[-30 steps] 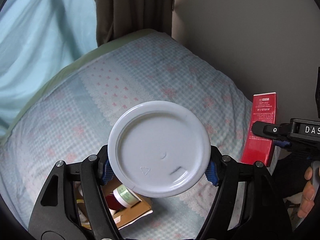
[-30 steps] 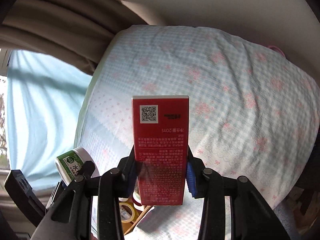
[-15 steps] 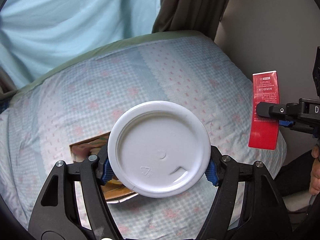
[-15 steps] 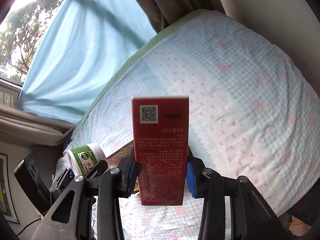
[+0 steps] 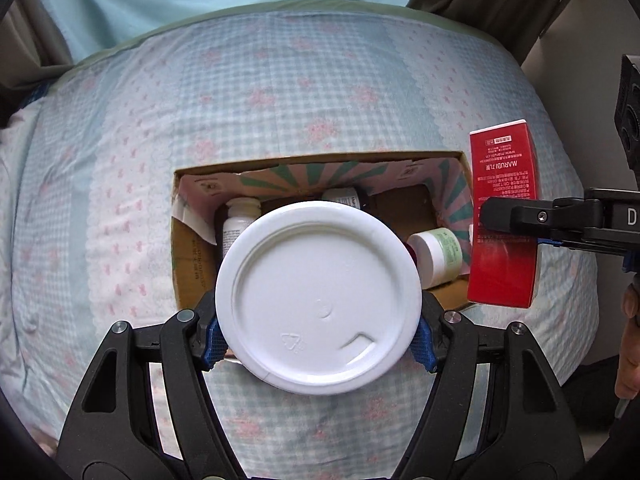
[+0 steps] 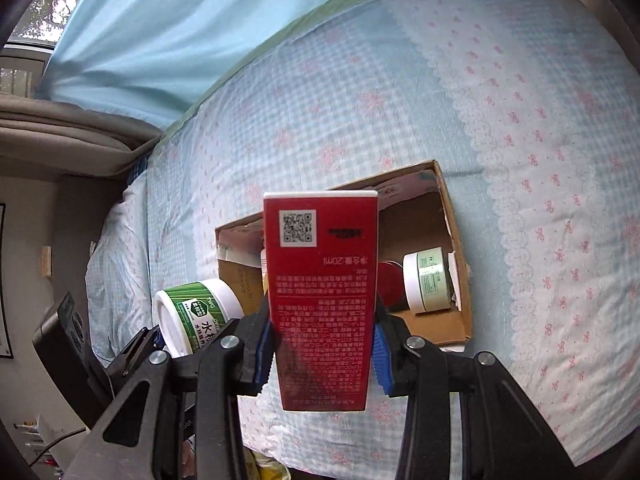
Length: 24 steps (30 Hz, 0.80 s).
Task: Organize rigid objects
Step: 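Carry the white-lidded jar and red carton into the box and release both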
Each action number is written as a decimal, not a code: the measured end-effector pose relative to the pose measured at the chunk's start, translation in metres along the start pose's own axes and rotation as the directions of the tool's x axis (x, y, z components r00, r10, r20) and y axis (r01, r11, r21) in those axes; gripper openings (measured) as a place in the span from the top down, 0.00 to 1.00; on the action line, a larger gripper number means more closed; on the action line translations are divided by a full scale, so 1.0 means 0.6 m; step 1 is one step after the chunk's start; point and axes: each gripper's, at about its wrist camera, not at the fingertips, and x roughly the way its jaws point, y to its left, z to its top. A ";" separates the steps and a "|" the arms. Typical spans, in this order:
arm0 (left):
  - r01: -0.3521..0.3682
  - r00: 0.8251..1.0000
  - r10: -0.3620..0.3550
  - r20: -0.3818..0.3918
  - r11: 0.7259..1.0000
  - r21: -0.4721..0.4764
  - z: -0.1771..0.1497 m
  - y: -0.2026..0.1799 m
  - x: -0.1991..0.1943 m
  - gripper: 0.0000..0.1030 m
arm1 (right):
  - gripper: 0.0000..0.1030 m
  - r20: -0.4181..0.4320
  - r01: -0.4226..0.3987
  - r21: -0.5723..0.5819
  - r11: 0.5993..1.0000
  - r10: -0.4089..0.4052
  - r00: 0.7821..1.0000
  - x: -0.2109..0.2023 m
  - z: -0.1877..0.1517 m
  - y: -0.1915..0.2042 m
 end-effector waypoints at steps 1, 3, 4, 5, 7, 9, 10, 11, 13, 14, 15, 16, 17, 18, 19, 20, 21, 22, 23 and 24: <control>0.001 1.000 -0.001 -0.011 1.000 -0.003 0.001 0.000 0.014 0.34 | 0.64 -0.022 0.013 -0.002 1.000 -0.013 1.000 0.020 0.005 -0.004; -0.001 1.000 0.001 -0.026 1.000 0.008 0.005 -0.004 0.040 0.34 | 0.64 -0.059 0.031 0.003 0.999 -0.031 0.998 0.051 0.016 -0.015; -0.004 0.999 0.004 -0.033 1.000 0.023 0.009 -0.009 0.053 0.34 | 0.64 -0.072 0.035 0.012 0.999 -0.034 0.997 0.066 0.022 -0.023; -0.008 0.999 0.009 -0.040 0.999 0.041 0.013 -0.012 0.067 0.34 | 0.64 -0.083 0.039 0.023 0.999 -0.037 0.996 0.079 0.028 -0.031; -0.016 0.998 0.020 -0.054 0.998 0.068 0.020 -0.021 0.092 0.34 | 0.64 -0.104 0.045 0.048 0.998 -0.040 0.994 0.101 0.039 -0.045; -0.019 0.997 0.025 -0.072 0.996 0.082 0.025 -0.025 0.112 0.34 | 0.64 -0.121 0.055 0.062 0.997 -0.048 0.992 0.115 0.048 -0.056; -0.021 0.996 0.028 -0.081 0.996 0.086 0.026 -0.026 0.121 0.34 | 0.64 -0.127 0.064 0.063 0.996 -0.056 0.990 0.122 0.051 -0.060; -0.022 0.996 0.030 -0.087 0.996 0.090 0.026 -0.026 0.127 0.34 | 0.64 -0.133 0.070 0.057 0.996 -0.062 0.989 0.127 0.054 -0.063; -0.027 0.995 0.037 -0.094 0.994 0.103 0.027 -0.027 0.134 0.34 | 0.64 -0.140 0.076 0.042 0.996 -0.069 0.988 0.132 0.059 -0.062; -0.031 0.994 0.042 -0.096 0.993 0.111 0.026 -0.029 0.136 0.34 | 0.64 -0.150 0.084 0.034 0.996 -0.078 0.986 0.136 0.061 -0.062; -0.036 0.994 0.048 -0.097 0.992 0.122 0.026 -0.030 0.137 0.34 | 0.64 -0.161 0.093 0.027 0.995 -0.087 0.983 0.140 0.062 -0.062; -0.040 0.993 0.054 -0.101 0.990 0.134 0.026 -0.033 0.138 0.34 | 0.64 -0.171 0.102 0.020 0.995 -0.098 0.980 0.144 0.064 -0.060; -0.044 0.993 0.059 -0.106 0.989 0.142 0.025 -0.036 0.138 0.34 | 0.63 -0.181 0.110 0.015 0.994 -0.106 0.978 0.147 0.065 -0.060; -0.046 0.992 0.062 -0.110 0.988 0.148 0.025 -0.038 0.137 0.34 | 0.63 -0.190 0.114 0.013 0.993 -0.110 0.976 0.150 0.066 -0.060; -0.048 0.992 0.066 -0.112 0.987 0.155 0.024 -0.040 0.137 0.34 | 0.63 -0.198 0.121 0.013 0.993 -0.116 0.973 0.154 0.068 -0.060; -0.056 0.991 0.075 -0.111 0.984 0.167 0.023 -0.044 0.135 0.32 | 0.62 -0.200 0.131 0.011 0.991 -0.126 0.972 0.155 0.069 -0.060; -0.067 0.992 0.085 -0.095 0.982 0.178 0.023 -0.047 0.130 0.21 | 0.58 -0.200 0.143 0.002 0.990 -0.140 0.970 0.157 0.070 -0.059; -0.078 0.993 0.093 -0.074 0.979 0.186 0.023 -0.051 0.122 0.03 | 0.55 -0.194 0.154 -0.007 0.988 -0.153 0.969 0.153 0.069 -0.058; -0.089 0.994 0.100 -0.053 0.977 0.192 0.025 -0.053 0.113 0.01 | 0.46 -0.183 0.165 -0.022 0.986 -0.167 0.969 0.149 0.069 -0.054; -0.096 0.994 0.105 -0.033 0.976 0.196 0.026 -0.056 0.104 0.00 | 0.22 -0.163 0.176 -0.042 0.983 -0.181 0.970 0.144 0.069 -0.050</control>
